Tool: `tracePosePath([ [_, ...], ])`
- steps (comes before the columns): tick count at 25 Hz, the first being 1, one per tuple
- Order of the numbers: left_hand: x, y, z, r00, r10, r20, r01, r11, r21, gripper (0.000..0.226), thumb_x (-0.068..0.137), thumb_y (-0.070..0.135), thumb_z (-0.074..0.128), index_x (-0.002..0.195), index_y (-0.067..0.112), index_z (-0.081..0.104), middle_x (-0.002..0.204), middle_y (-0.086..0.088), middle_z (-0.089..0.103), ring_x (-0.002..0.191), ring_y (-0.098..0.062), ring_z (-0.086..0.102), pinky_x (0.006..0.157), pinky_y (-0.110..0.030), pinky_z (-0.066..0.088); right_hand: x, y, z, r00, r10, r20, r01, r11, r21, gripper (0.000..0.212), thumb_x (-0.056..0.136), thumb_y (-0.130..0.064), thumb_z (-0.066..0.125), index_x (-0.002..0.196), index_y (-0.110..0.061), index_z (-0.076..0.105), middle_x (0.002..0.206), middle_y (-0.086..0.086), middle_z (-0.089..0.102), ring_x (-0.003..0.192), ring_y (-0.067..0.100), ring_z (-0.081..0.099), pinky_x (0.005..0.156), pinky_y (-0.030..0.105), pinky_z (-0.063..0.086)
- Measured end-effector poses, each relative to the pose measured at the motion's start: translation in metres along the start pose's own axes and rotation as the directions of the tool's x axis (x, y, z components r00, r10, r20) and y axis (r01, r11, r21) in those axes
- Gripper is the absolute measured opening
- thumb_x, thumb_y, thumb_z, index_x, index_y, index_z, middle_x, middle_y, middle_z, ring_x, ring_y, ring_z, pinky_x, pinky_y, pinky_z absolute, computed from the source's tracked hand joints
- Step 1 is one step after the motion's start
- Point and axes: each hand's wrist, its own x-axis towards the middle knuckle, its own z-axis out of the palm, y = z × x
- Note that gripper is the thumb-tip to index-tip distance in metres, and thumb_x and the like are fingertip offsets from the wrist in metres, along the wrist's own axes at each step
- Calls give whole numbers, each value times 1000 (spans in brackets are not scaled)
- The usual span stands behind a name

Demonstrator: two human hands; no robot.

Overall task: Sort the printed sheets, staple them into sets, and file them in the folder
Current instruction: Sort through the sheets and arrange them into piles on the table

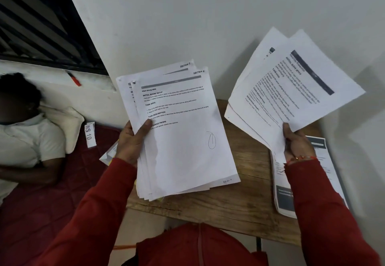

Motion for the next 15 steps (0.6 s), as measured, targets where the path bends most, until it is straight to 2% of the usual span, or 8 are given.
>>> tracePosePath([
  [3, 3, -3, -5, 999, 28, 18, -29, 997, 69, 38, 89, 11, 66, 127, 8, 57, 118, -12, 68, 97, -22, 69, 81, -32, 57, -3, 5, 5, 999, 19, 28, -18, 1000, -15, 38, 93, -11, 60, 131, -10, 58, 130, 9, 63, 119, 24, 61, 98, 42, 50],
  [5, 4, -3, -7, 993, 92, 70, -101, 983, 154, 53, 89, 9, 67, 137, 16, 46, 127, -7, 64, 112, -24, 64, 89, -35, 54, -12, 12, 17, 997, 27, 79, -24, 999, -41, 40, 89, -9, 63, 129, -5, 59, 129, 12, 63, 120, 25, 60, 102, 42, 47],
  [8, 2, -4, -5, 986, 117, 115, -137, 974, 179, 86, 91, -1, 60, 154, 30, 10, 126, 9, 61, 108, -7, 65, 83, -22, 54, -30, 25, 42, 964, 133, 231, -110, 988, -110, 36, 91, -6, 58, 127, 1, 58, 123, 15, 65, 113, 27, 64, 90, 38, 55],
  [10, 2, -8, -10, 984, 104, 146, -138, 961, 240, 97, 89, -5, 60, 152, 39, 0, 126, 8, 60, 108, -7, 65, 82, -20, 54, -37, 36, 54, 916, 243, 320, -187, 963, -195, 31, 94, -5, 54, 123, 2, 60, 118, 17, 67, 106, 30, 67, 82, 39, 58],
  [11, 2, -10, -14, 982, 95, 163, -142, 940, 310, 98, 88, -7, 61, 150, 43, 5, 130, 3, 59, 113, -11, 63, 87, -22, 53, -38, 45, 56, 893, 293, 341, -226, 948, -224, 32, 93, -5, 55, 123, 2, 60, 119, 19, 67, 106, 32, 66, 83, 41, 58],
  [13, 3, -14, -24, 982, 92, 164, -153, 896, 417, 84, 85, -13, 59, 142, 43, 35, 134, 4, 56, 125, -16, 55, 103, -30, 47, -36, 63, 60, 875, 354, 329, -274, 925, -265, 40, 87, -4, 61, 126, 4, 58, 124, 22, 63, 111, 36, 63, 89, 47, 55],
  [15, 4, -18, -37, 987, 91, 129, -140, 881, 452, 70, 82, -17, 55, 125, 38, 57, 130, 8, 59, 126, -17, 54, 109, -34, 41, -31, 77, 63, 911, 309, 272, -206, 915, -347, 44, 81, -1, 67, 124, 5, 58, 122, 23, 63, 101, 33, 68, 86, 45, 57],
])
